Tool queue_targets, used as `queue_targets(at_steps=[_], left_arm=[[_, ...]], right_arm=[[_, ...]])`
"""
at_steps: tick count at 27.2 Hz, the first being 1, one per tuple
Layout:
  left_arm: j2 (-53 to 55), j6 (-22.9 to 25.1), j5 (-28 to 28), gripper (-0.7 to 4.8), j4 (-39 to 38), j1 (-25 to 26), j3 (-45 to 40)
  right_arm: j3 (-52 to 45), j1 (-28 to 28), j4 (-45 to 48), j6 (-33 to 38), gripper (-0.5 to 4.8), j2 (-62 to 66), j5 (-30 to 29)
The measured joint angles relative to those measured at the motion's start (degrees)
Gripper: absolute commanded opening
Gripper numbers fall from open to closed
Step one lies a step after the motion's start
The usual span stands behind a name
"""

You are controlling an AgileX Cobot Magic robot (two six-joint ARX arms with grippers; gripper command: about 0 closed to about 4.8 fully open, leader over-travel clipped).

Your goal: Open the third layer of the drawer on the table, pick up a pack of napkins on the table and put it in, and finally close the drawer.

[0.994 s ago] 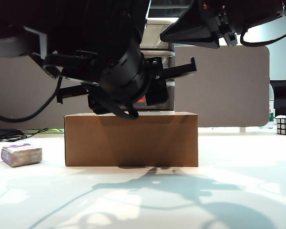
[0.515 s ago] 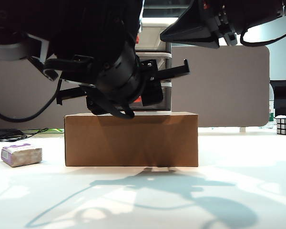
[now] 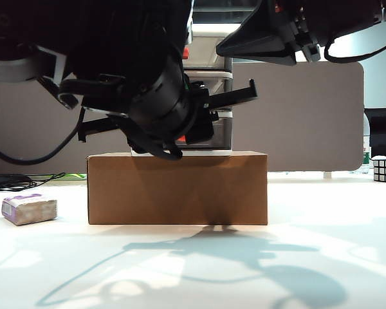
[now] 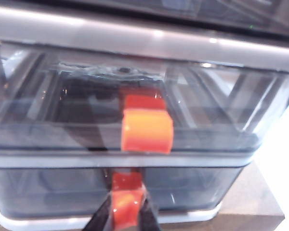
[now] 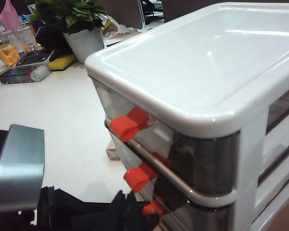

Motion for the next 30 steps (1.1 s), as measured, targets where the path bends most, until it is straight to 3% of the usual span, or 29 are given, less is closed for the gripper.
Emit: queue_targets(at_steps=[15, 24, 28, 30], left_arm=[[0.0, 0.04, 0.0, -0.06, -0.7, -0.44, -0.02], [0.0, 0.04, -2.78, -0.04, -1.97, -4.02, -0.02], [0.0, 0.0, -2.84, 0.92, -2.56, -4.09, -0.02], [0.0, 0.07, -2.84, 0.93, -2.71, -3.82, -0.02]], right_arm=[[0.0, 0.0, 0.0, 0.0, -0.06, 0.0, 0.02], [-0.02, 0.0, 1.99, 0.0, -0.06, 0.02, 0.07], [-0.02, 0.0, 1.95, 0.0, -0.06, 0.02, 0.07], [-0.02, 0.0, 1.81, 0.0, -0.06, 0.02, 0.04]])
